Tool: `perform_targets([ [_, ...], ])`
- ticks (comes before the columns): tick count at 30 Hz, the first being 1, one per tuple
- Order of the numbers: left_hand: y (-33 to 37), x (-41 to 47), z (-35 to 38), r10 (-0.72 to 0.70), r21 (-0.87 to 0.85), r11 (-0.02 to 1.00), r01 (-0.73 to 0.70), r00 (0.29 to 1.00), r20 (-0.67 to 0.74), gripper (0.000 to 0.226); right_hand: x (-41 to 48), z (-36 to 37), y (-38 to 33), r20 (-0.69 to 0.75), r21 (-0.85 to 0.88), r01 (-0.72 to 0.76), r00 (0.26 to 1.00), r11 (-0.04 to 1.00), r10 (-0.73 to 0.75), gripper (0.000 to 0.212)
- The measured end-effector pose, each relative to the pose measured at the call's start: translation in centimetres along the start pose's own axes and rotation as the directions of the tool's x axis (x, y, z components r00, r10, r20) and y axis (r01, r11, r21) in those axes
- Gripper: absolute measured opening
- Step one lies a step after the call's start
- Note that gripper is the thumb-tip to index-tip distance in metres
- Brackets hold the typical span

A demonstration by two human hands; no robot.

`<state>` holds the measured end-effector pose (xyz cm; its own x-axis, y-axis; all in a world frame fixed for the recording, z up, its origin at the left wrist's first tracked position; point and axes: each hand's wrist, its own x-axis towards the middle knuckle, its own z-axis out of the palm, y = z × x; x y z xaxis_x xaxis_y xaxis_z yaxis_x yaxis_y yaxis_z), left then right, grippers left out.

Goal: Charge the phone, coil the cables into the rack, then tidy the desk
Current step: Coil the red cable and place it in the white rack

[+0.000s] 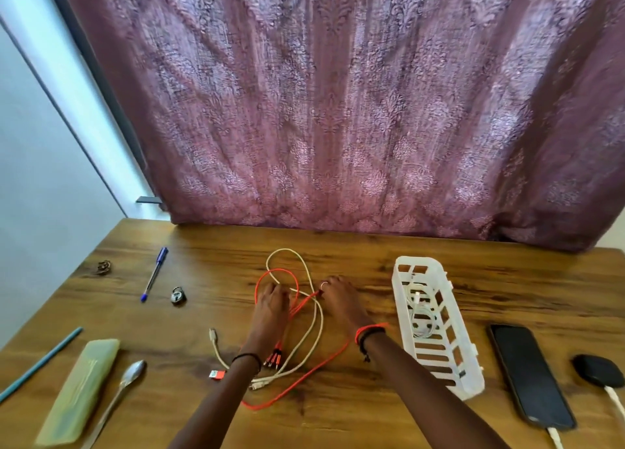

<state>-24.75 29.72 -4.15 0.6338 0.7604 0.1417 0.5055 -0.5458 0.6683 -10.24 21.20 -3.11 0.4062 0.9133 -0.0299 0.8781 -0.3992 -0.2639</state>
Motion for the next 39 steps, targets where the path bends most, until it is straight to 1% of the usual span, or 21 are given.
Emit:
perform_targets([
  [2, 0.4, 0.7, -0.3, 0.000, -0.036, 0.999, 0.000, 1.000, 0.014, 0.032, 0.6, -0.2, 0.1, 0.028, 0.005, -0.028, 0.999, 1.000, 0.028, 0.022],
  [3, 0.5, 1.1, -0.4, 0.000, -0.052, 0.999, 0.002, 0.999, 0.038, 0.033, 0.9, -0.4, 0.0, 0.027, 0.007, -0.037, 0.999, 0.999, 0.037, 0.023],
  [7, 1.0, 2.6, -1.1, 0.025, -0.124, 0.992, -0.011, 0.993, 0.113, 0.022, 1.7, -1.9, -0.5, -0.064, 0.020, -0.046, 0.997, 0.999, 0.047, 0.024],
  [9, 1.5, 3.1, -1.8, -0.006, -0.189, 0.981, 0.037, 0.987, 0.164, 0.024, 2.1, -2.8, -0.5, -0.138, 0.052, -0.030, 0.990, 0.998, 0.037, 0.025],
  [10, 1.8, 3.3, -2.1, -0.037, -0.273, 0.957, 0.093, 0.978, 0.205, 0.026, 2.3, -3.4, -0.6, -0.176, 0.074, -0.023, 0.984, 0.997, 0.036, 0.026],
  [12, 2.2, 3.7, -2.9, -0.092, -0.492, 0.836, 0.243, 0.946, 0.311, 0.027, 2.7, -4.4, -0.4, -0.240, 0.114, -0.029, 0.969, 0.993, 0.055, 0.026],
  [13, 2.2, 3.9, -3.4, -0.099, -0.559, 0.777, 0.290, 0.933, 0.346, 0.028, 2.9, -4.9, -0.2, -0.269, 0.137, -0.044, 0.960, 0.990, 0.080, 0.026],
  [14, 2.3, 4.1, -4.0, -0.092, -0.596, 0.741, 0.310, 0.925, 0.368, 0.027, 3.2, -5.4, -0.1, -0.299, 0.166, -0.063, 0.948, 0.984, 0.111, 0.026],
  [16, 2.7, 4.4, -5.5, -0.074, -0.625, 0.716, 0.310, 0.925, 0.373, 0.026, 3.6, -6.4, 0.2, -0.339, 0.226, -0.098, 0.925, 0.969, 0.172, 0.024],
  [18, 3.3, 4.6, -6.7, -0.057, -0.654, 0.696, 0.297, 0.931, 0.361, 0.026, 4.0, -7.2, 0.3, -0.351, 0.250, -0.110, 0.916, 0.962, 0.196, 0.023],
  [20, 4.0, 5.1, -7.5, -0.035, -0.682, 0.673, 0.287, 0.933, 0.357, 0.026, 4.3, -7.8, -0.2, -0.378, 0.243, -0.071, 0.911, 0.968, 0.162, 0.024],
  [24, 5.5, 5.9, -8.6, -0.008, -0.688, 0.674, 0.269, 0.934, 0.357, 0.028, 5.1, -8.7, -1.1, -0.413, 0.235, 0.085, 0.911, 0.968, 0.020, 0.027],
  [26, 6.1, 6.0, -9.4, 0.012, -0.713, 0.646, 0.274, 0.929, 0.369, 0.028, 5.5, -9.1, -1.2, -0.419, 0.243, 0.106, 0.908, 0.964, 0.006, 0.029],
  [31, 7.1, 5.7, -10.9, 0.103, -0.759, 0.560, 0.333, 0.881, 0.463, 0.030, 5.9, -11.1, -1.6, -0.492, 0.442, 0.156, 0.866, 0.883, 0.093, 0.020],
  [33, 7.6, 5.5, -11.4, 0.121, -0.780, 0.480, 0.400, 0.851, 0.511, 0.031, 6.2, -11.4, -1.7, -0.491, 0.499, 0.161, 0.862, 0.852, 0.125, 0.018],
  [36, 8.5, 5.4, -12.1, 0.169, -0.799, 0.278, 0.534, 0.791, 0.588, 0.032, 6.6, -11.8, -2.2, -0.500, 0.571, 0.182, 0.850, 0.801, 0.163, 0.016],
  [39, 9.0, 5.3, -12.3, 0.239, -0.770, 0.121, 0.626, 0.735, 0.635, 0.035, 6.4, -12.4, -3.0, -0.492, 0.669, 0.199, 0.841, 0.716, 0.226, 0.016],
])
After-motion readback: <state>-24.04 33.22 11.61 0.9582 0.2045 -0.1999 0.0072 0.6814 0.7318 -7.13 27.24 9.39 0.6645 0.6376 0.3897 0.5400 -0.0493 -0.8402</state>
